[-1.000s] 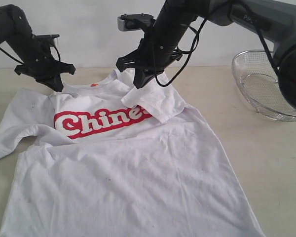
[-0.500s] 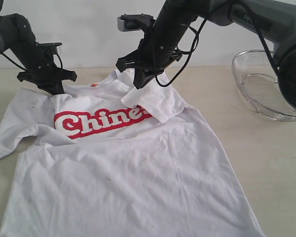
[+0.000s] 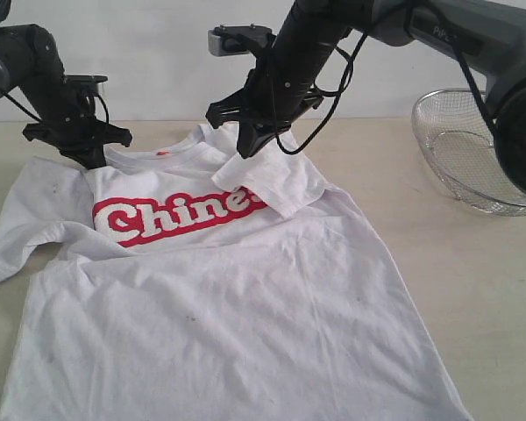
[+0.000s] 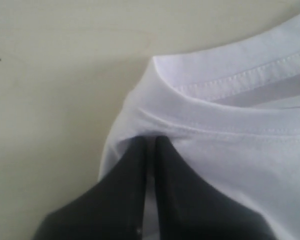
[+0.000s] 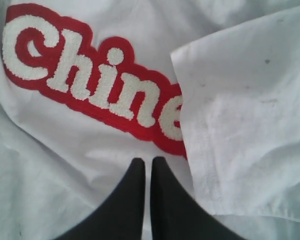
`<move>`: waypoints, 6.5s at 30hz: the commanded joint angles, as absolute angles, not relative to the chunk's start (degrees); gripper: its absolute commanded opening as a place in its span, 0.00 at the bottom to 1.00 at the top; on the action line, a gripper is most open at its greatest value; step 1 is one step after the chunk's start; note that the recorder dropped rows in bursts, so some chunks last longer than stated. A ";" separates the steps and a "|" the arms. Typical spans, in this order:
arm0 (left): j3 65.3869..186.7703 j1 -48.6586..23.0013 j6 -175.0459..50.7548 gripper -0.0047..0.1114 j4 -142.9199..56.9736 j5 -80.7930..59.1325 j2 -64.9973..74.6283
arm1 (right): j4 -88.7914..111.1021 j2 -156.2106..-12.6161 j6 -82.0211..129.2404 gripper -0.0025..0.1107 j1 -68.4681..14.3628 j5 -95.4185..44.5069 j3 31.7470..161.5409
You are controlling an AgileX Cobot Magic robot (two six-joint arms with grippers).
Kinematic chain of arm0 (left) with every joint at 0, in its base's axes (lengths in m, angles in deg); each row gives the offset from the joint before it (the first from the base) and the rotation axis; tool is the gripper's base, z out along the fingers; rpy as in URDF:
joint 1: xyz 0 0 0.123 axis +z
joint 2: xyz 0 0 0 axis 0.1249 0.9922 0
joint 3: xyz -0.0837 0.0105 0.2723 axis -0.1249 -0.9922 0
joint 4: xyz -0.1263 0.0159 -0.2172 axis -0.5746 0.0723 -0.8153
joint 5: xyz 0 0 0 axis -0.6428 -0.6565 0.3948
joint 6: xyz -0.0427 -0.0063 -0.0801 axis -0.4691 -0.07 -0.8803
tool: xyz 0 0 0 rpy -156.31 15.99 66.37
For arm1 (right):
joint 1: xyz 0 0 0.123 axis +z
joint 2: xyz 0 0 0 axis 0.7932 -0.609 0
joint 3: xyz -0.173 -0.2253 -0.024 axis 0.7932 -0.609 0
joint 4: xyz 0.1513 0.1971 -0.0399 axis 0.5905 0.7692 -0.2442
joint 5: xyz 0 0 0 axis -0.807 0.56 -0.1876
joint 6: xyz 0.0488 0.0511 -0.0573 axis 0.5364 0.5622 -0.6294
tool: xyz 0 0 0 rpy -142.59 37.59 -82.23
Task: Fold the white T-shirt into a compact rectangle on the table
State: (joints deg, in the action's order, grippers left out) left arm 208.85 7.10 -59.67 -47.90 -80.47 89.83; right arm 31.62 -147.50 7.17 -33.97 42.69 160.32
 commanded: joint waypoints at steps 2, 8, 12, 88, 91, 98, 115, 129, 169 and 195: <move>209.08 7.19 -60.58 0.08 -41.41 -80.20 91.63 | 32.53 -146.43 6.85 0.02 -34.23 42.98 160.32; 210.38 7.19 -60.86 0.08 -39.07 -79.28 91.63 | 32.87 -146.43 6.85 0.02 -34.23 43.27 160.32; 210.76 7.19 -61.44 0.08 -39.20 -76.36 91.63 | 33.03 -146.43 6.96 0.02 -34.23 43.53 160.32; 101.28 -16.89 -59.34 0.08 -73.18 -51.39 32.33 | 45.65 -122.10 -4.39 0.02 -40.48 16.36 90.38; 99.29 -16.89 -59.35 0.08 -72.31 -51.48 32.33 | 45.52 -122.10 -4.39 0.02 -40.48 16.51 90.38; 96.28 -16.89 -61.03 0.08 -70.21 -51.35 32.33 | 45.53 -122.10 -4.15 0.02 -40.48 16.59 90.38; 93.57 -16.89 -60.77 0.08 -68.85 -55.60 32.33 | 46.61 -121.87 -4.83 0.02 -40.48 17.63 90.38; 99.58 -15.83 -49.24 0.08 -85.14 -52.65 26.84 | 52.81 -121.87 -10.74 0.02 -40.48 18.24 90.38; 132.45 37.97 -33.10 0.65 -88.61 -57.93 48.30 | 55.37 -121.87 -12.40 0.02 -40.48 18.04 90.38; 136.45 33.77 -28.91 0.41 -90.33 -48.45 57.31 | 56.92 -121.87 -13.77 0.02 -40.48 17.62 90.38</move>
